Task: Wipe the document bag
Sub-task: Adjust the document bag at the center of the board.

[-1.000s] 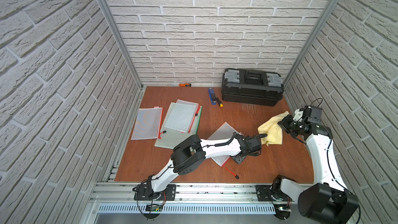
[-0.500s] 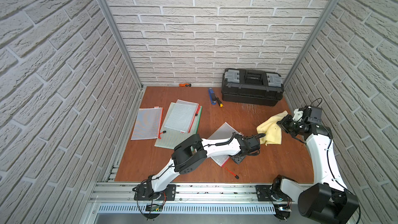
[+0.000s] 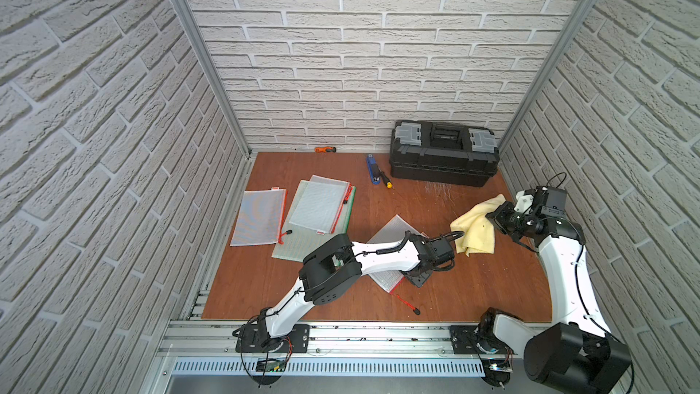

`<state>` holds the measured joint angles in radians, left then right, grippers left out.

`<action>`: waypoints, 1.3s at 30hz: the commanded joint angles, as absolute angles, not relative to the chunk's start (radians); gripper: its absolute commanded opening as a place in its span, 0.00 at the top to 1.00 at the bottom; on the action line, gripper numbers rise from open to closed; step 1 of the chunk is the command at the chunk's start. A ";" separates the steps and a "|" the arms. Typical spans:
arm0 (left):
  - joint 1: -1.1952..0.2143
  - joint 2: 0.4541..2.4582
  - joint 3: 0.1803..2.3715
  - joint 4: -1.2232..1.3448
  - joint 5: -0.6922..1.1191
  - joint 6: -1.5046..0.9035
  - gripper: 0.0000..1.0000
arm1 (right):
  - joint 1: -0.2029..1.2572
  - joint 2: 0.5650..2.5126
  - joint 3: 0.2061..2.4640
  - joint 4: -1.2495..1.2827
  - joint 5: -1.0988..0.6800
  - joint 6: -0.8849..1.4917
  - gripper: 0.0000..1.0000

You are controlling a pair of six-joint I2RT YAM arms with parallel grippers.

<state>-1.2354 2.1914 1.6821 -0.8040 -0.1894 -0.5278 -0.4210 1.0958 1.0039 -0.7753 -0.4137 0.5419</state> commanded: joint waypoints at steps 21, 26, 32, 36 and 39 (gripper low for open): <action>-1.179 2.241 1.607 -0.790 -0.166 -0.508 1.00 | -0.425 1.065 1.009 -0.747 -0.454 0.540 0.98; -1.175 2.143 1.658 -0.788 -0.160 -0.490 1.00 | -0.425 1.054 1.015 -0.755 -0.428 0.540 0.98; -1.155 1.937 1.662 -0.574 -0.029 -0.517 1.00 | -0.425 1.013 1.012 -0.756 -0.310 0.572 0.98; -1.111 1.794 1.516 -0.258 0.106 -0.646 1.00 | -0.426 0.980 1.010 -0.742 -0.233 0.590 0.98; -1.094 1.745 1.457 -0.104 0.156 -0.715 1.00 | -0.429 1.000 1.014 -0.730 -0.258 0.603 0.98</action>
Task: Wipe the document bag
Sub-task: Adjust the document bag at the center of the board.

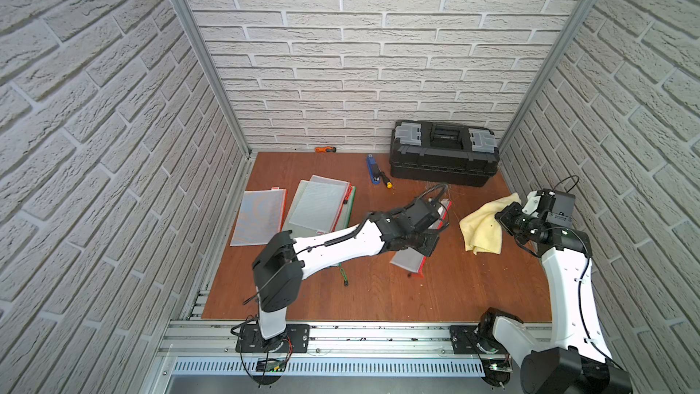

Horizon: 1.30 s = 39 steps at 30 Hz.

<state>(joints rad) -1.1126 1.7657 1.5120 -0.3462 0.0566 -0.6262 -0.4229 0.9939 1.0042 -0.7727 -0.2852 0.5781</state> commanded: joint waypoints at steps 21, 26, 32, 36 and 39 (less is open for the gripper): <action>-0.999 1.842 1.080 0.784 0.275 -1.176 1.00 | -0.429 1.034 0.999 -0.707 -0.378 0.572 0.98; -0.994 1.822 0.982 0.750 0.230 -1.160 1.00 | -0.428 1.043 0.990 -0.703 -0.399 0.564 0.98; -0.991 1.772 0.872 0.706 0.190 -1.147 1.00 | -0.426 1.058 0.981 -0.694 -0.443 0.565 0.98; -0.991 1.738 0.839 0.613 0.165 -1.123 1.00 | -0.420 1.071 0.976 -0.686 -0.485 0.559 0.98; -0.991 1.712 0.844 0.477 0.139 -1.082 0.94 | -0.390 1.097 0.970 -0.689 -0.500 0.538 0.98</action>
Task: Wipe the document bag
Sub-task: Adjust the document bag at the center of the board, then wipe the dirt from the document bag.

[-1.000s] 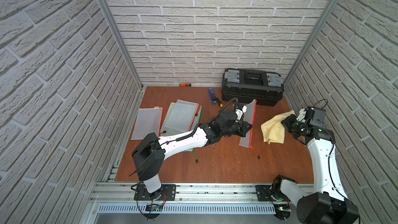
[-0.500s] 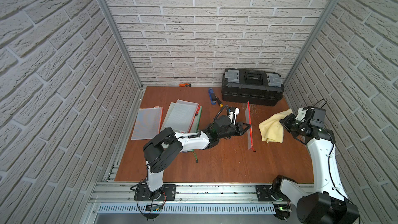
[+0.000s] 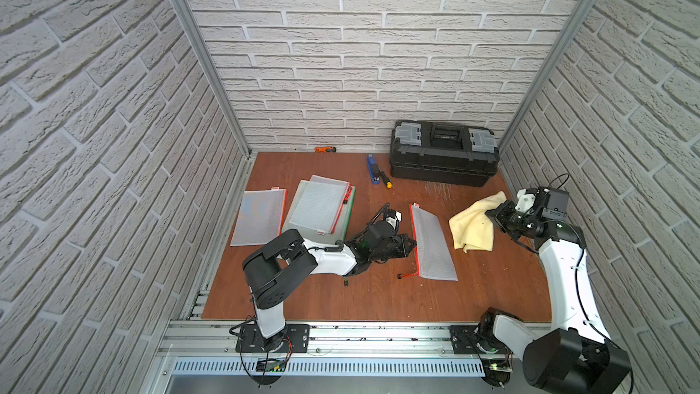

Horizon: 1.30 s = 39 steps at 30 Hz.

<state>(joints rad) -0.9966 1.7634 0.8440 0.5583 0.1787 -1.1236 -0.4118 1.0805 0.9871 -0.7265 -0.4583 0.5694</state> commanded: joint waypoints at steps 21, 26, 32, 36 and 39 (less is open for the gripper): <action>-0.892 1.678 1.060 -0.071 0.018 -0.767 0.69 | -0.037 1.463 0.839 -0.586 -0.411 0.487 0.98; -0.879 1.826 1.248 -0.129 0.075 -0.706 0.75 | -0.003 1.503 0.763 -0.523 -0.417 0.503 0.98; -0.876 1.934 1.328 -0.149 0.117 -0.696 0.79 | 0.066 1.553 0.753 -0.482 -0.431 0.519 0.98; -0.875 1.942 1.307 -0.200 0.110 -0.692 0.86 | 0.144 1.595 0.757 -0.433 -0.426 0.556 0.98; -0.873 1.920 1.258 -0.207 0.091 -0.694 0.86 | 0.181 1.639 0.779 -0.416 -0.420 0.570 0.98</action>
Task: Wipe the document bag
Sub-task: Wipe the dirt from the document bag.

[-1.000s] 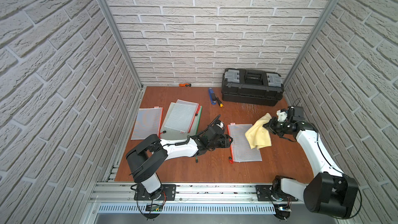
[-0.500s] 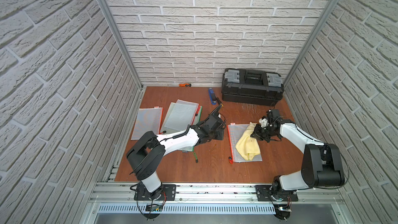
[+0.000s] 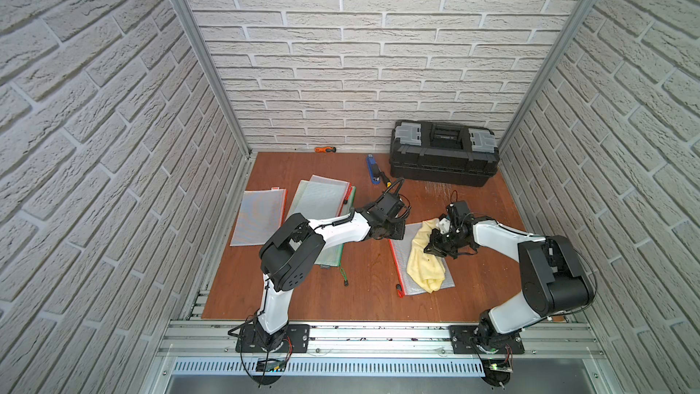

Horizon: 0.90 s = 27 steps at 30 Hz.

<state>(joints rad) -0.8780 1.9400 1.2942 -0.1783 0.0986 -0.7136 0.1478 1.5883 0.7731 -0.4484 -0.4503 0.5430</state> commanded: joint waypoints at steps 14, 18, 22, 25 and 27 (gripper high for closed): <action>-0.839 1.895 1.155 -0.284 0.007 -0.695 1.00 | 0.259 1.686 0.863 -0.454 -0.377 0.574 0.98; -0.838 1.904 1.147 -0.281 0.011 -0.697 1.00 | 0.320 1.678 0.885 -0.455 -0.376 0.587 0.98; -0.841 1.903 1.130 -0.260 0.016 -0.712 1.00 | 0.380 1.730 0.926 -0.423 -0.397 0.619 0.98; -0.841 1.892 1.114 -0.248 0.015 -0.725 1.00 | 0.401 1.794 0.963 -0.387 -0.435 0.642 0.98; -0.841 1.885 1.104 -0.241 0.013 -0.731 1.00 | 0.412 1.829 0.992 -0.375 -0.439 0.647 0.98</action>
